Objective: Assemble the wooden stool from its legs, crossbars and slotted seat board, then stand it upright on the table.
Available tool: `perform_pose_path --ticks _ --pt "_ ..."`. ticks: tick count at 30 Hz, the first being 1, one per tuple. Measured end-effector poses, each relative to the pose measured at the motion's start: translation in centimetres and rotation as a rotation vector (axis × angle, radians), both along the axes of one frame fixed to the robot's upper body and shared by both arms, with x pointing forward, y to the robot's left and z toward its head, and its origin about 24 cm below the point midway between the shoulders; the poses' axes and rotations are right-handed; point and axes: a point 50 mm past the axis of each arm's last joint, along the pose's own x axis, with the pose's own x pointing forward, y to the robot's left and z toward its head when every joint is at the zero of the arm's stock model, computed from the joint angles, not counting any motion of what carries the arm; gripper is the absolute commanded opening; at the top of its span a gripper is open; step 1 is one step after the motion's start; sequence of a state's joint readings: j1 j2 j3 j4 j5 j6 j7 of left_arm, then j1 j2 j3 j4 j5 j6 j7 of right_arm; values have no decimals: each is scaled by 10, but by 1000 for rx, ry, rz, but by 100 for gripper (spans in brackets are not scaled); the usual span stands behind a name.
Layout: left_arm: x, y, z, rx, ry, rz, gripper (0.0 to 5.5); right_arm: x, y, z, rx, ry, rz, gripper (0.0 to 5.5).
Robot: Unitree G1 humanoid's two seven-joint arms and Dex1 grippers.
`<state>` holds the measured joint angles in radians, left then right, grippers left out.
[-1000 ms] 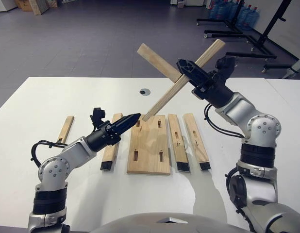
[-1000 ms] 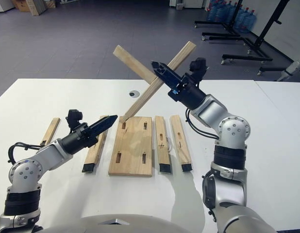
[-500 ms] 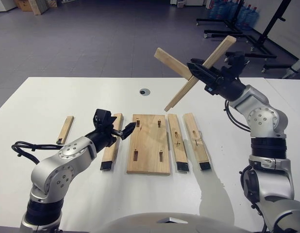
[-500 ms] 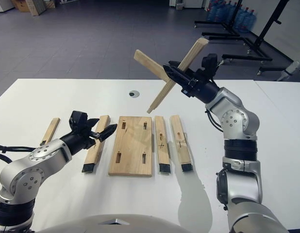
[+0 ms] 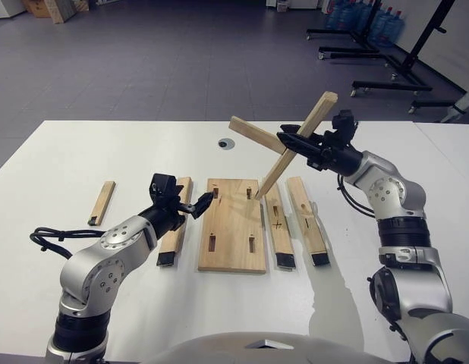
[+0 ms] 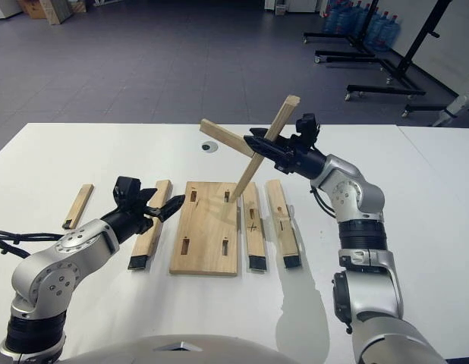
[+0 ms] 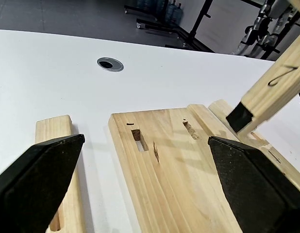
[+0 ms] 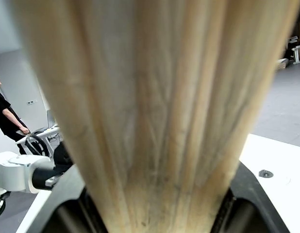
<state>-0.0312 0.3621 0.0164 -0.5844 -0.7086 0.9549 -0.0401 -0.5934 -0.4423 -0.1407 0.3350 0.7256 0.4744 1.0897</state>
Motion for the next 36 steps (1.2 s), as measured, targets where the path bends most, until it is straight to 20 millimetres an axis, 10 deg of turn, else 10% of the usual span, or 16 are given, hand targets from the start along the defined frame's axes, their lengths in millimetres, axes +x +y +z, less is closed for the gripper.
perform_pose_path --ticks 36 --pt "-9 -10 -14 -16 38 -49 468 23 25 -29 -165 -237 202 206"
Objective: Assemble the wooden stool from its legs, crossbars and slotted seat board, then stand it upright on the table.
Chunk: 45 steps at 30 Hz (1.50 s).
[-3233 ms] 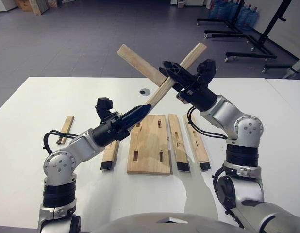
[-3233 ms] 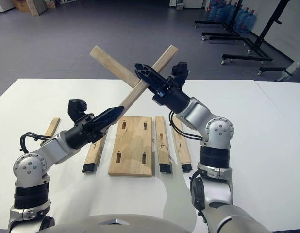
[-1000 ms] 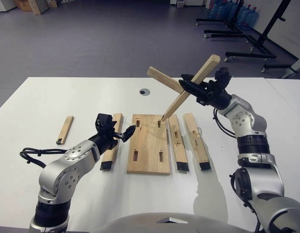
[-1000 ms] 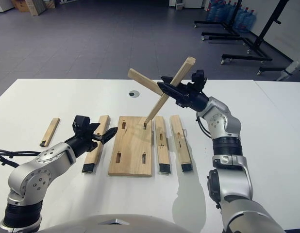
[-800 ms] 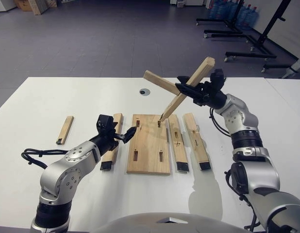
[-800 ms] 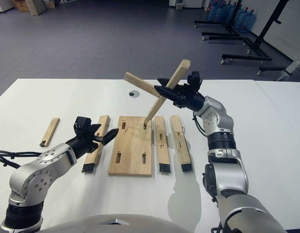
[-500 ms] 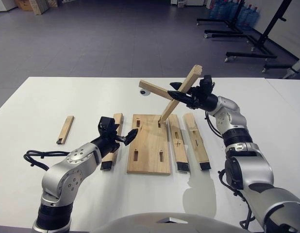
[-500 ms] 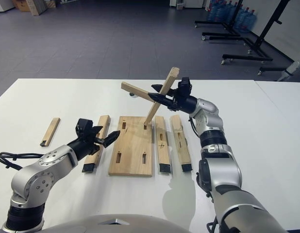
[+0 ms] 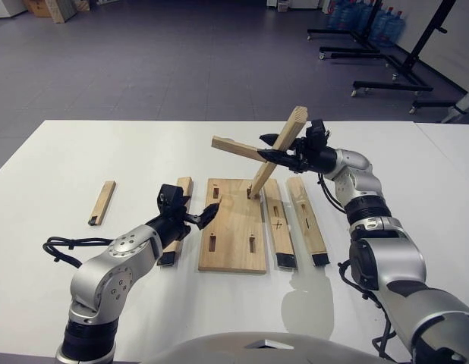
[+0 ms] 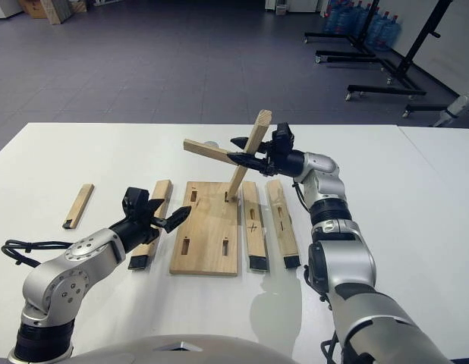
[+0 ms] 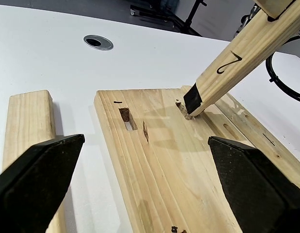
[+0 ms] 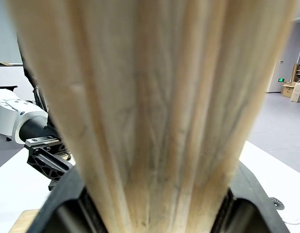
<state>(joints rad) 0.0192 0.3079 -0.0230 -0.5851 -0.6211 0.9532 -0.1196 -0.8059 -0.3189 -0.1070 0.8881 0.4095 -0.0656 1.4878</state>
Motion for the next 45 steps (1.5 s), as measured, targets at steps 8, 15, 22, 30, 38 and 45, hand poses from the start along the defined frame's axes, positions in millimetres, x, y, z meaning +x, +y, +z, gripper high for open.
perform_pose_path --ticks 8,15,22,30,38,45 --pt "0 -1 0 -1 -2 -4 468 1 2 -3 -8 13 3 206" --pt "0 -3 0 -8 -3 -9 468 2 5 -4 -15 9 4 206" --pt "0 -4 -1 -8 -5 -9 468 2 6 -5 -27 2 18 206" --pt "0 -7 -1 -11 -4 -19 468 0 19 -6 -82 -8 98 206" --pt "-1 -12 -3 -14 -1 -33 468 -4 23 -14 -94 10 118 206" --pt "-1 -13 -3 -17 -3 -27 468 -2 18 -26 -90 107 31 206"
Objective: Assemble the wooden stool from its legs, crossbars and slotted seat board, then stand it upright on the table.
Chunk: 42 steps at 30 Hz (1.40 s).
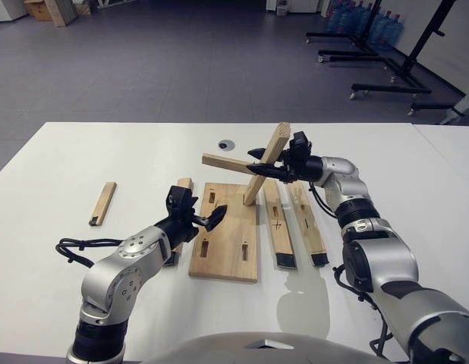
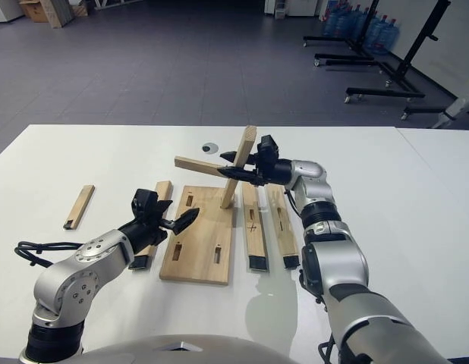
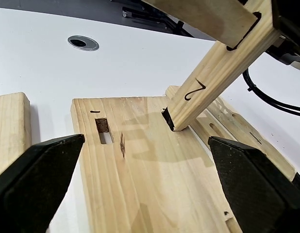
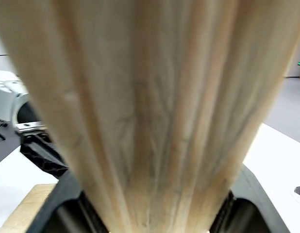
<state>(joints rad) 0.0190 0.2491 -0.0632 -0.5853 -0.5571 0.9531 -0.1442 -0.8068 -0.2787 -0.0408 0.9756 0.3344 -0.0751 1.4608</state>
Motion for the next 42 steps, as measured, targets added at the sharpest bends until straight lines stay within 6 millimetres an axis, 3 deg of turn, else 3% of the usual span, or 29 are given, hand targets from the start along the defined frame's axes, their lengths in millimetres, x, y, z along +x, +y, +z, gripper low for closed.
perform_pose_path --ticks 6,16,35,42 --pt "0 -1 0 -7 -1 6 468 5 1 0 -97 115 17 206" --pt "0 -3 0 -16 -3 13 468 7 10 5 -175 57 29 206" --pt "1 -8 0 -29 -7 19 468 8 14 0 -145 141 1 206" --pt "1 -9 0 -27 -8 22 468 2 23 -3 -117 190 121 206"
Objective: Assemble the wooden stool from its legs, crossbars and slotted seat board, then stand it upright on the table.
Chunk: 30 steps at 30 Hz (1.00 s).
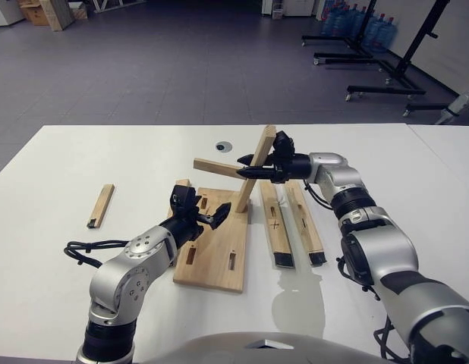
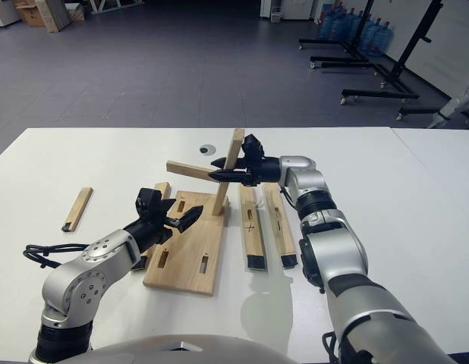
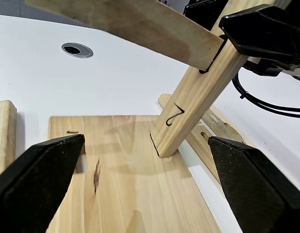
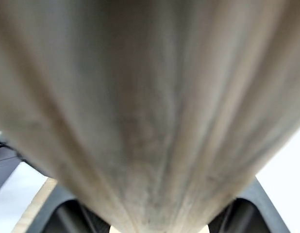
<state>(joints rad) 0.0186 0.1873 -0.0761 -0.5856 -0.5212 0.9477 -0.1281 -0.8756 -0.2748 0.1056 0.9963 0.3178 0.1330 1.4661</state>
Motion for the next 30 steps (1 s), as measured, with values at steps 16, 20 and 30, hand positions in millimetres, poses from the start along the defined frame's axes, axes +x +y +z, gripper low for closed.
perform_pose_path --ticks 16,20,30 --pt "2 -2 2 0 -12 -5 468 3 5 -1 0 25 -9 206" --pt "2 -2 2 0 -13 -5 468 3 5 -1 0 9 -7 206" --pt "3 -3 2 4 -15 -2 468 -21 -4 -60 -138 197 -76 328"
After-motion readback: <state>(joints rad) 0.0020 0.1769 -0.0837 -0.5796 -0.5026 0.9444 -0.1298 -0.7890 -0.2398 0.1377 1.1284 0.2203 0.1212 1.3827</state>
